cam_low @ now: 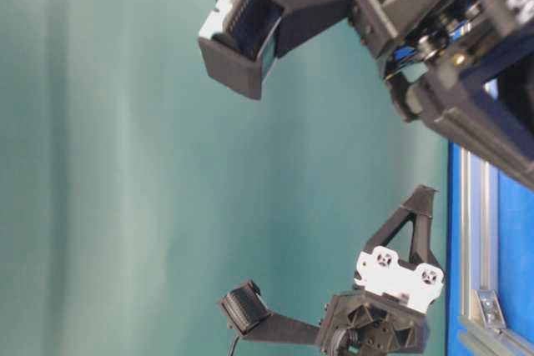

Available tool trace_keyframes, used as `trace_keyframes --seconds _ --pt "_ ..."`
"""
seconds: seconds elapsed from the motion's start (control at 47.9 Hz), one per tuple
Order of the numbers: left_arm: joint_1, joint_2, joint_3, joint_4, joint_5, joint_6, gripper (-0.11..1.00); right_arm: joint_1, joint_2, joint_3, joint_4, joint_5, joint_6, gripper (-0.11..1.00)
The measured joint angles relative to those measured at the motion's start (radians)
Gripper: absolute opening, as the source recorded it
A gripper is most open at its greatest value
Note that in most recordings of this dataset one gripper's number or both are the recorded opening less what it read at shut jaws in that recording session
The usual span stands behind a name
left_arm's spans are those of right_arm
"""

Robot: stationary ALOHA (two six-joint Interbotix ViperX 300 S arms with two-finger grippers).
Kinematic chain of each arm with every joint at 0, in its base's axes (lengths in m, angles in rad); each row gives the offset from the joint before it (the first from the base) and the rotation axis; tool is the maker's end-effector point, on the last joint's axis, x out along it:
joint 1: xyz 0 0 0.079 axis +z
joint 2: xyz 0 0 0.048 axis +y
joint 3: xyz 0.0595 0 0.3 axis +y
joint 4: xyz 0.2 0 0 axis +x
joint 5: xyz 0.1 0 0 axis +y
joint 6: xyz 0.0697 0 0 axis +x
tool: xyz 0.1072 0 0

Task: Insert the wire through the string loop located on the left side.
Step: 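Move the right gripper left toward the white zip-tie loop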

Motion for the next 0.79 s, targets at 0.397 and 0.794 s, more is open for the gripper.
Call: trace_keyframes --seconds 0.397,0.794 --pt "0.0 0.0 0.002 0.0 0.0 0.0 0.0 -0.015 0.0 -0.011 0.002 0.002 0.003 0.0" --pt "0.0 0.0 0.002 0.0 0.0 0.0 0.0 -0.014 0.106 -0.144 0.002 0.061 0.0 0.0"
